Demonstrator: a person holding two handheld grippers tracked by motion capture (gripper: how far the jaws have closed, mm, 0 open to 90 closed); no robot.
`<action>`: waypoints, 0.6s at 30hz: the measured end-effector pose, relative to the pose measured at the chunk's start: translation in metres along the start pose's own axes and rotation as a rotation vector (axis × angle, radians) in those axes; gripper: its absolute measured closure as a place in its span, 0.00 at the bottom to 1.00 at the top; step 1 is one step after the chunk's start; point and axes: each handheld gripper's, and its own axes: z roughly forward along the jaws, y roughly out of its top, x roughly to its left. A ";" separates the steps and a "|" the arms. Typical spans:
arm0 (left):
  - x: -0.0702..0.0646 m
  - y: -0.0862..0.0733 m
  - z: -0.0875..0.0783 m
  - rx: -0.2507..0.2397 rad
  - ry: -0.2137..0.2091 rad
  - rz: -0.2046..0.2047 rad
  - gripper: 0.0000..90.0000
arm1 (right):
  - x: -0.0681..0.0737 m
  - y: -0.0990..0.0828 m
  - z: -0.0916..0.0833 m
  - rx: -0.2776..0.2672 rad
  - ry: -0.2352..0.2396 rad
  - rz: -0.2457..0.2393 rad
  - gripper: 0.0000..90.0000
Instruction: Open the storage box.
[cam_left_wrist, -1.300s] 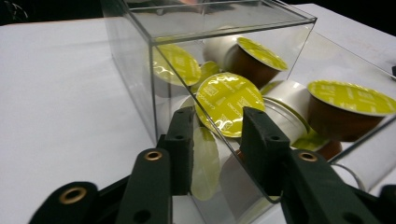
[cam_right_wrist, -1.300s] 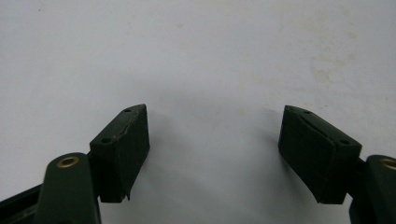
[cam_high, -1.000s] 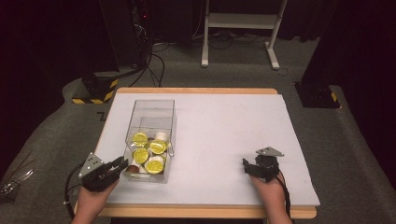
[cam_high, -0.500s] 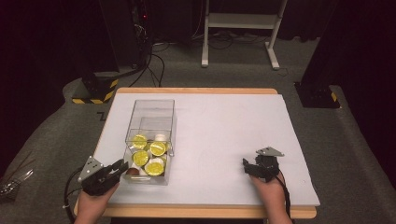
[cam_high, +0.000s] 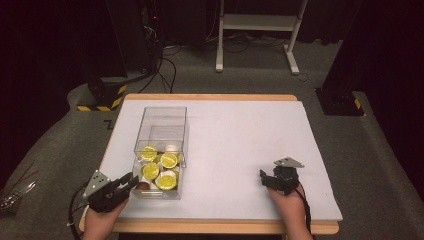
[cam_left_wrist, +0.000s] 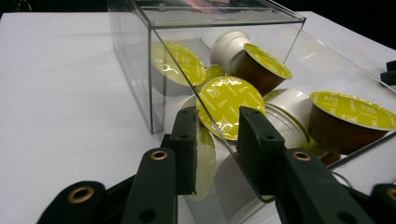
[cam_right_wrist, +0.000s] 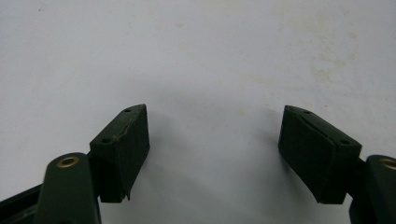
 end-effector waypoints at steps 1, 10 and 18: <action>0.000 0.000 0.000 0.000 -0.001 0.001 0.74 | 0.000 0.000 0.000 0.000 0.000 0.000 0.27; 0.001 0.007 -0.001 -0.030 -0.003 0.018 0.57 | 0.000 0.000 0.000 0.000 0.000 0.001 0.27; 0.004 0.021 -0.002 -0.067 0.002 0.053 0.58 | -0.001 0.000 0.000 -0.002 0.009 0.015 0.29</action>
